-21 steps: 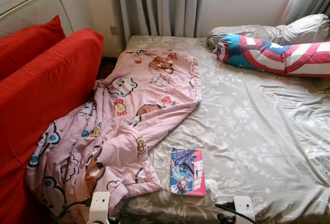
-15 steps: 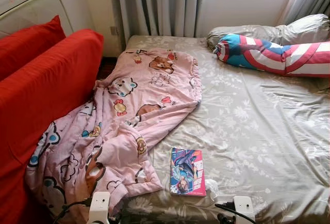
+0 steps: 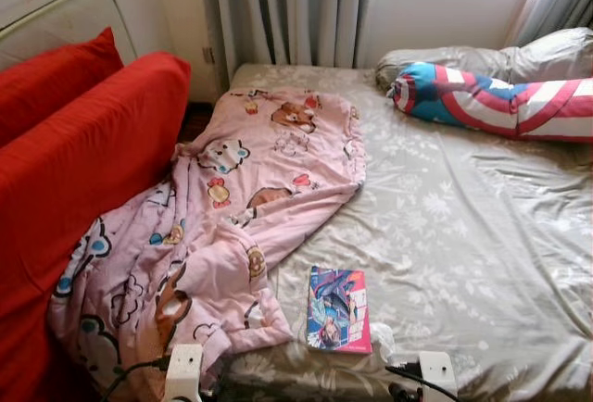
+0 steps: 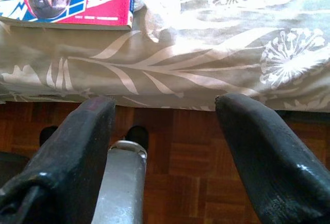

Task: Clean up the room

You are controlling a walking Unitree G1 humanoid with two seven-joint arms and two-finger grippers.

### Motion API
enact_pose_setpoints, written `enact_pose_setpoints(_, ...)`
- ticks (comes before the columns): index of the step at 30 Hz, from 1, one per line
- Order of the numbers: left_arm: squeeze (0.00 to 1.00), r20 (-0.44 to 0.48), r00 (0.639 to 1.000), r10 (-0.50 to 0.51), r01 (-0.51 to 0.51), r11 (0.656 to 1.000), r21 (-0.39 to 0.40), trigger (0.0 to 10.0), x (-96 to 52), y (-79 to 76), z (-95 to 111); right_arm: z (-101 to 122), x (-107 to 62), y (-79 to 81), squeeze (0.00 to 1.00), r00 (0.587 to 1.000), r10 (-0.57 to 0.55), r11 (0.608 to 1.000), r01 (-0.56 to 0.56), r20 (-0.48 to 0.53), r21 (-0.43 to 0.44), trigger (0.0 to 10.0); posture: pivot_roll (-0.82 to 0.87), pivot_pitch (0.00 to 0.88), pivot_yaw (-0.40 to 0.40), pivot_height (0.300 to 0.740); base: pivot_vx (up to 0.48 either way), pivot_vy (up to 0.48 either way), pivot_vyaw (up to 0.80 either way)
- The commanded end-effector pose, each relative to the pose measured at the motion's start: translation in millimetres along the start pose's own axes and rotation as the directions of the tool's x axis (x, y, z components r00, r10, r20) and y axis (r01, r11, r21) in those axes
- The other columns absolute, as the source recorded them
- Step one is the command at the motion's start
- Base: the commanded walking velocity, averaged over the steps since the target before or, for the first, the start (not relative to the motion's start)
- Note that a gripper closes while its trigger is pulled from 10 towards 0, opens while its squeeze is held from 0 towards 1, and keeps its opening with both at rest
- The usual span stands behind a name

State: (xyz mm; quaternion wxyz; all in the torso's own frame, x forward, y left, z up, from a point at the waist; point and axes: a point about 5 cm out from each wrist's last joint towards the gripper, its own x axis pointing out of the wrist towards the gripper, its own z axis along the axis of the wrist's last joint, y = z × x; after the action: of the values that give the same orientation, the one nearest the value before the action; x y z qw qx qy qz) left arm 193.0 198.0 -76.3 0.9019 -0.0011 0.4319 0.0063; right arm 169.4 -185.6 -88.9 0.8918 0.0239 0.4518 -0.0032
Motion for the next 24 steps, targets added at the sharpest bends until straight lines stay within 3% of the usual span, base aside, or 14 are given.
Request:
enact_pose_setpoints(1,0.00,-0.004,1.000,0.003,-0.003,1.000,0.007,10.0,-0.6,2.0,-1.7,-2.8,-0.5,-0.1,0.00,1.000,-0.001,1.000,0.001,-0.010,0.007,10.0,-0.11,0.000,-0.041,0.740,0.000,0.000,0.00)
enact_pose_setpoints(10,0.00,0.179,0.984,0.007,-0.005,1.000,-0.009,10.0,3.4,-0.9,37.9,5.3,-1.3,-0.8,0.00,0.996,-0.008,0.999,0.005,0.089,0.033,10.0,-0.11,0.000,-0.043,0.740,0.000,0.000,0.00)
enact_pose_setpoints(13,0.00,0.342,0.940,-0.004,0.007,1.000,-0.007,10.0,2.7,-5.2,73.8,14.0,-2.9,-0.3,0.00,0.982,0.006,0.999,-0.014,0.189,0.042,10.0,-0.11,0.000,-0.045,0.740,0.000,0.000,0.00)
enact_pose_setpoints(16,0.00,0.444,0.896,-0.018,0.027,1.000,-0.014,10.0,-0.3,-8.5,93.4,18.0,-4.4,-0.6,0.00,0.969,0.000,0.997,-0.021,0.249,0.079,10.0,-0.11,0.000,-0.049,0.740,0.000,0.000,0.00)
enact_pose_setpoints(21,0.00,0.570,0.822,-0.008,0.031,0.999,-0.030,10.0,-10.4,-2.6,99.7,22.0,-6.8,0.1,0.00,0.951,0.022,0.998,-0.038,0.309,0.044,10.0,-0.12,0.000,-0.053,0.740,0.000,0.000,0.00)
enact_pose_setpoints(24,0.00,0.593,0.805,-0.007,0.030,0.999,-0.028,10.0,-13.8,-0.3,97.1,22.1,-7.7,-1.4,0.00,0.946,0.002,0.997,-0.026,0.325,0.068,10.0,-0.11,0.000,-0.054,0.740,0.000,0.000,0.00)
